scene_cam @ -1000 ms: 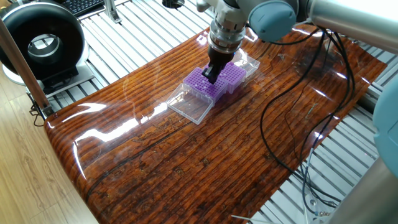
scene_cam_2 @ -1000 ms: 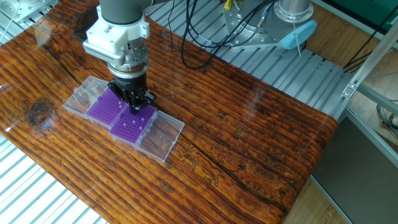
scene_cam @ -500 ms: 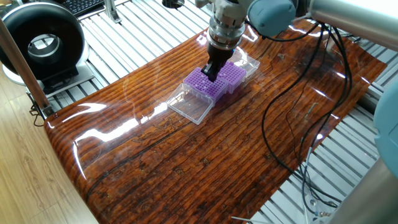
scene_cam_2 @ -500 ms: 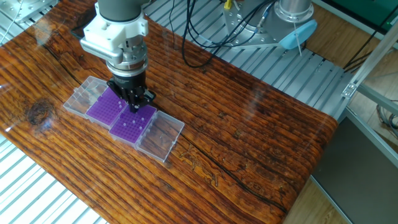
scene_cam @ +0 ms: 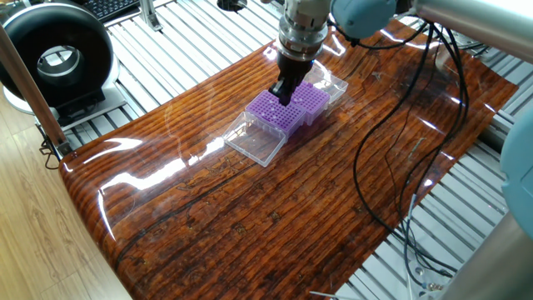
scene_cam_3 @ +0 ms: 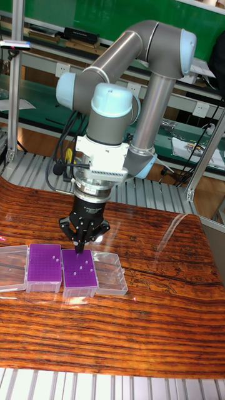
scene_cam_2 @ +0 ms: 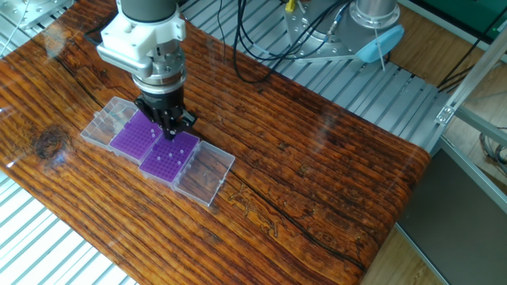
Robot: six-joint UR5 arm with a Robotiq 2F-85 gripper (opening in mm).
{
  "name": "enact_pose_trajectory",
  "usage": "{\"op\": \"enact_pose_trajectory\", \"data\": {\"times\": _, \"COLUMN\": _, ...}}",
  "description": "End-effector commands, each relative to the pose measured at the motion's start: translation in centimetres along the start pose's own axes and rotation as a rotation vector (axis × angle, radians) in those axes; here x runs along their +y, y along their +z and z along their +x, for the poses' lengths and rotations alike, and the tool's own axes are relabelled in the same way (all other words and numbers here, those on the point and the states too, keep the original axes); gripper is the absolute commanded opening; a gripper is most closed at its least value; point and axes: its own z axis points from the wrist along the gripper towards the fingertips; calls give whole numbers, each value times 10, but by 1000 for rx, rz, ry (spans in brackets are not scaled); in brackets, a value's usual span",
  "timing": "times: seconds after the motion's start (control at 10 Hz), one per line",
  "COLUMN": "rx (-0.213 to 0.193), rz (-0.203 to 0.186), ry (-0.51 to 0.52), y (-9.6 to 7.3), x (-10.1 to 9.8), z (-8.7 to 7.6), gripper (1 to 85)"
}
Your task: Transfer all small pipette tips from one holder to another
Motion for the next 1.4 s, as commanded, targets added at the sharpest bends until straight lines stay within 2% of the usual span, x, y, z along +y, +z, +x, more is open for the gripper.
{"op": "enact_pose_trajectory", "data": {"times": 0.0, "rx": 12, "rz": -6, "ry": -1, "y": -12, "x": -2, "z": -2, "gripper": 13}}
{"op": "enact_pose_trajectory", "data": {"times": 0.4, "rx": 22, "rz": 3, "ry": -27, "y": -18, "x": -12, "z": -2, "gripper": 13}}
{"op": "enact_pose_trajectory", "data": {"times": 0.7, "rx": 21, "rz": 1, "ry": -10, "y": -17, "x": -3, "z": -7, "gripper": 13}}
{"op": "enact_pose_trajectory", "data": {"times": 0.9, "rx": 4, "rz": 4, "ry": 7, "y": -13, "x": 5, "z": -14, "gripper": 13}}
{"op": "enact_pose_trajectory", "data": {"times": 1.3, "rx": -15, "rz": 24, "ry": 84, "y": -14, "x": -1, "z": -19, "gripper": 13}}
